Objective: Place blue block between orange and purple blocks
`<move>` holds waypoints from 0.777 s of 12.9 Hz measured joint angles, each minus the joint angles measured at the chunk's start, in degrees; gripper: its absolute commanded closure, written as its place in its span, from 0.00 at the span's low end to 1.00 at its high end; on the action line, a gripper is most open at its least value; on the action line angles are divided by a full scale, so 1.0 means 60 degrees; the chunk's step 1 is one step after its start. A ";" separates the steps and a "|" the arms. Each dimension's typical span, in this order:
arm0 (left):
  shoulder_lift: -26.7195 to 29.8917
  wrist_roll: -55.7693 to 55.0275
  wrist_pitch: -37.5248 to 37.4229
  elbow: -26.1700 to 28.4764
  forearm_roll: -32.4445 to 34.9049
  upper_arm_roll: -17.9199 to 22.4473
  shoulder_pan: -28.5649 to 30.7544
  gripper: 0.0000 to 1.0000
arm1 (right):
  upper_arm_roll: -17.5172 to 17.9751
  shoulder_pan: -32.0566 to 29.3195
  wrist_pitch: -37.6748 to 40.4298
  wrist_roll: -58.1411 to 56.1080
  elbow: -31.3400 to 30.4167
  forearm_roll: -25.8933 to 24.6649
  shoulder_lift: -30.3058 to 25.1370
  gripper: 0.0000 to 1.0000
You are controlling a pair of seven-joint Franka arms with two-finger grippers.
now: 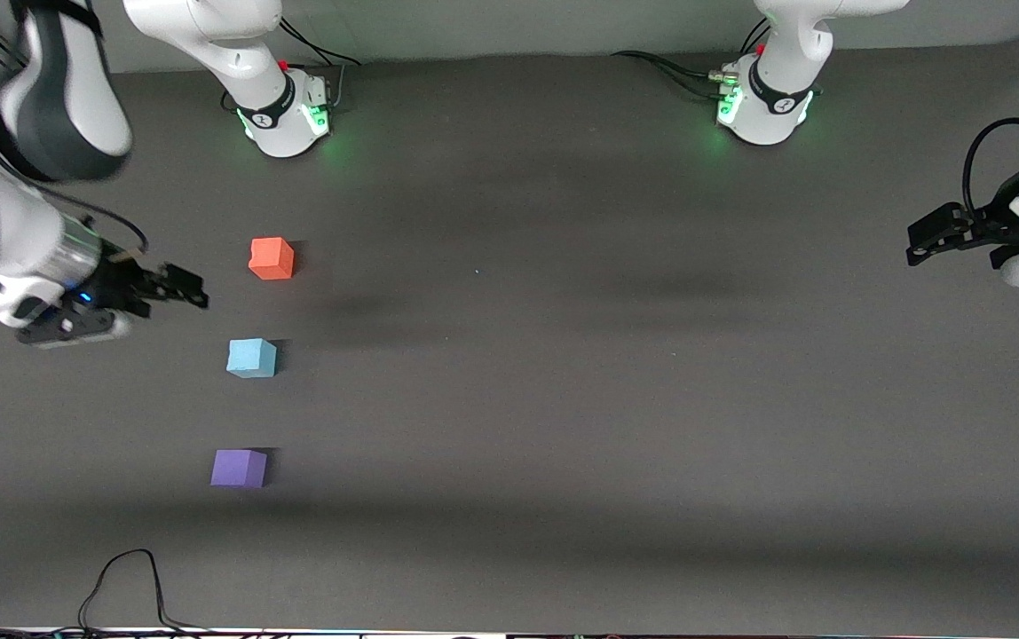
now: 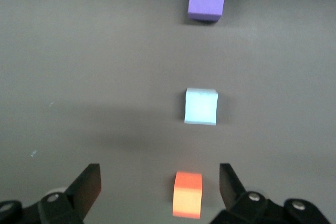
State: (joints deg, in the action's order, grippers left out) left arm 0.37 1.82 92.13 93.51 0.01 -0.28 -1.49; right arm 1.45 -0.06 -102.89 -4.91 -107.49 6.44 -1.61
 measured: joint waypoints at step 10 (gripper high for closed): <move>-0.0009 -0.0002 0.0000 0.0000 0.0000 0.0000 -0.0002 0.00 | -0.0853 0.1387 0.2928 0.0614 0.2364 0.0004 -0.0052 0.00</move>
